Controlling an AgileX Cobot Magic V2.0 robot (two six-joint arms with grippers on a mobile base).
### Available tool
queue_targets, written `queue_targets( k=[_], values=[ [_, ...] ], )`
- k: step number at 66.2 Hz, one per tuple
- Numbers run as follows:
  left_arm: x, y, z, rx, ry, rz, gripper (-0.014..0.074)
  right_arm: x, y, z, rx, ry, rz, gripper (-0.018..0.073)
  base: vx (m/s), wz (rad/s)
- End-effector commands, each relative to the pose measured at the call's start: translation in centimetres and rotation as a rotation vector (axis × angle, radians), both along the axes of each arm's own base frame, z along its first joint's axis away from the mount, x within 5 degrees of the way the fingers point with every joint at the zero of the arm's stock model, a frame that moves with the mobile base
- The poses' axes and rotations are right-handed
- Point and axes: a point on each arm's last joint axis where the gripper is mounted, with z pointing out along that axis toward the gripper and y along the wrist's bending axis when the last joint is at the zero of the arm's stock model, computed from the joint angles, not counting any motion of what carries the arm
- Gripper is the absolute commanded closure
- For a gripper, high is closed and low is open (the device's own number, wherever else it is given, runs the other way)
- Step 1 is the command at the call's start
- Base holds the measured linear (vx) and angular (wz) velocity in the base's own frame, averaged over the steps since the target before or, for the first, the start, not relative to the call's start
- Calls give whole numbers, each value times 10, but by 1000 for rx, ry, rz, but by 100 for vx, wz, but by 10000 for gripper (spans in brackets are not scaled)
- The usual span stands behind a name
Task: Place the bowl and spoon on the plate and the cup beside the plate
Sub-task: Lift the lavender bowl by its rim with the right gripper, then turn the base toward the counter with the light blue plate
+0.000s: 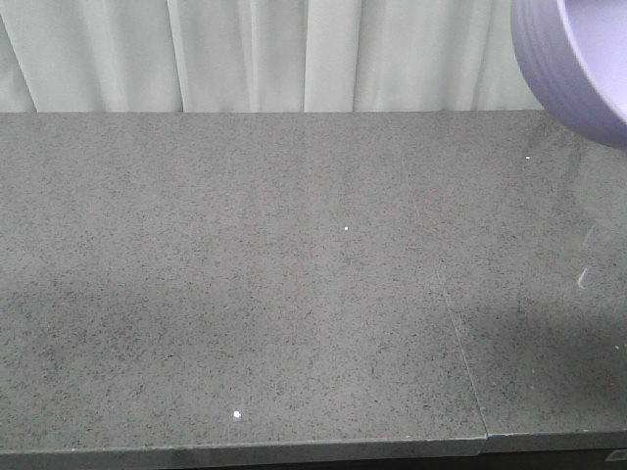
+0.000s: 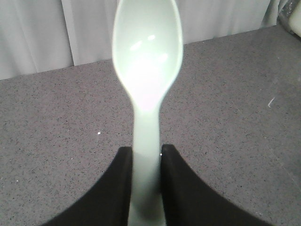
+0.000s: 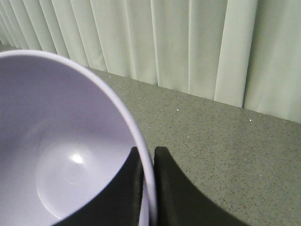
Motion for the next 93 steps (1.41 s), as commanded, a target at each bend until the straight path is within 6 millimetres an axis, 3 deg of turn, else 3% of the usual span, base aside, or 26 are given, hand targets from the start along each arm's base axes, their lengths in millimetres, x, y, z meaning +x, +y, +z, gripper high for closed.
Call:
queue_targets(
  k=[1, 93],
  values=[
    [-9, -1, 16, -43, -98, -4, 603, -8, 6, 11, 37, -48, 41, 564, 0, 0],
    [-9, -1, 16, -43, -98, -4, 603, -8, 6, 11, 37, -48, 41, 564, 0, -3]
  ],
)
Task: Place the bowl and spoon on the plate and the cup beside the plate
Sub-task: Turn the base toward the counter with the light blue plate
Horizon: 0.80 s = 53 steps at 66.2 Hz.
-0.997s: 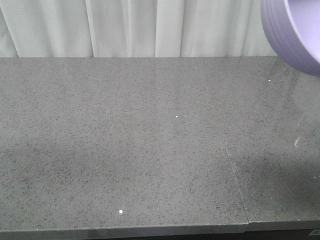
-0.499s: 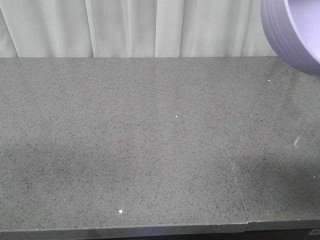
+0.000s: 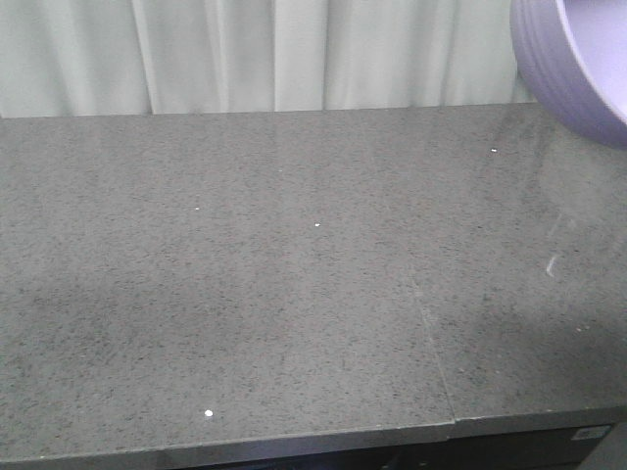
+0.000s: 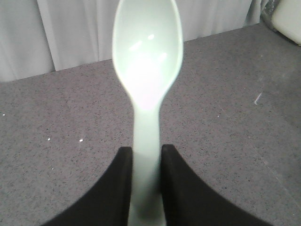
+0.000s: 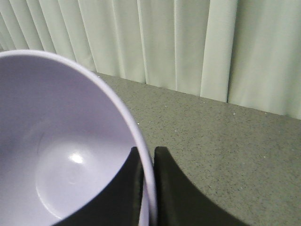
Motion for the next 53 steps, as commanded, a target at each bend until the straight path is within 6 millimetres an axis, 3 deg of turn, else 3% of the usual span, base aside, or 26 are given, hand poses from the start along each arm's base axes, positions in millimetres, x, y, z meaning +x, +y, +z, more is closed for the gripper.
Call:
queue_targets(
  k=[1, 53],
  values=[
    [-9, -1, 16, -43, -98, -4, 603, -8, 6, 11, 37, -48, 41, 564, -1, -20],
    [-9, -1, 16, -43, -99, -4, 603, -8, 6, 11, 37, -48, 41, 564, 0, -34]
  ],
)
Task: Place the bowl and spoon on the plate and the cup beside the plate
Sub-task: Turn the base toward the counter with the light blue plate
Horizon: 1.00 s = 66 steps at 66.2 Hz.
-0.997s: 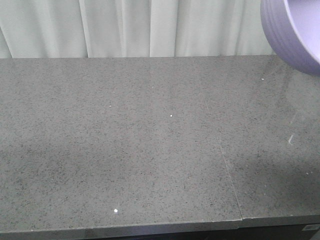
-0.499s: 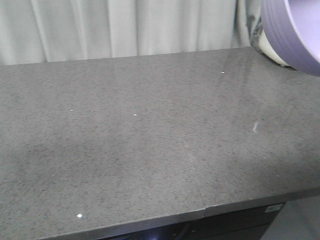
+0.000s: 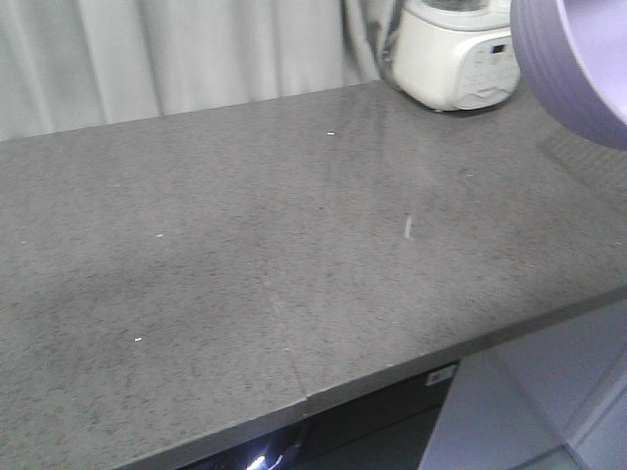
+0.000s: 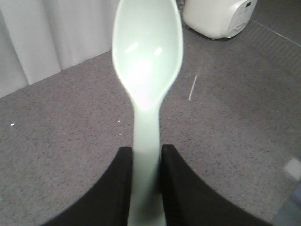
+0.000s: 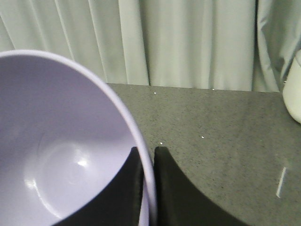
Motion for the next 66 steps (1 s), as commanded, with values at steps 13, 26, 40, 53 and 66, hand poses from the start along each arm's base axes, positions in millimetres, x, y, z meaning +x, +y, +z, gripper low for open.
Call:
queue_targets(
  k=[13, 26, 40, 53, 66],
  values=[
    [-9, -1, 16, -43, -99, -4, 603, -8, 6, 11, 37, -48, 41, 564, -1, -43],
    [-9, -1, 16, -43, -99, -4, 603, -8, 6, 11, 37, -48, 41, 564, -1, -38],
    [-9, -1, 16, -43, -99, -4, 603, -8, 6, 11, 37, -48, 41, 564, -1, -25],
    [-9, -1, 16, -43, -99, -4, 603, -8, 6, 11, 37, -48, 41, 564, -1, -18],
    [-9, -1, 16, -43, -99, -4, 603, -8, 6, 11, 37, -48, 41, 564, -1, -20]
  ],
)
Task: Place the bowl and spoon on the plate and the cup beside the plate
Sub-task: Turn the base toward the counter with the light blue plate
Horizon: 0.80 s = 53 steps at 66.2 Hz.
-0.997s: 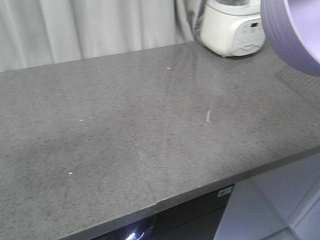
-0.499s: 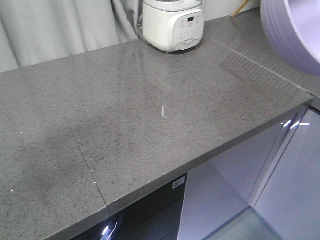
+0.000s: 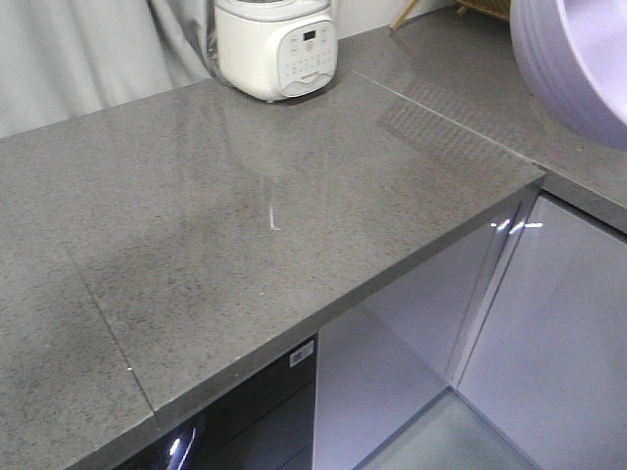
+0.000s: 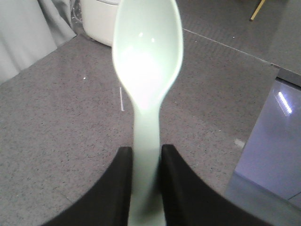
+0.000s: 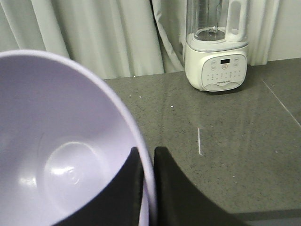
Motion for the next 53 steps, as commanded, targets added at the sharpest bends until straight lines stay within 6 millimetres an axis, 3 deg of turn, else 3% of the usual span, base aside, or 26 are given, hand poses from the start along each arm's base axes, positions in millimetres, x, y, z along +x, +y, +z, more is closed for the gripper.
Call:
queue_targets(
  k=[1, 53],
  values=[
    [-9, -1, 16, -43, -99, -4, 603, -8, 6, 11, 37, -48, 41, 564, -1, -23],
    [-9, -1, 16, -43, -99, -4, 603, -8, 6, 11, 37, -48, 41, 564, 0, -32]
  ],
)
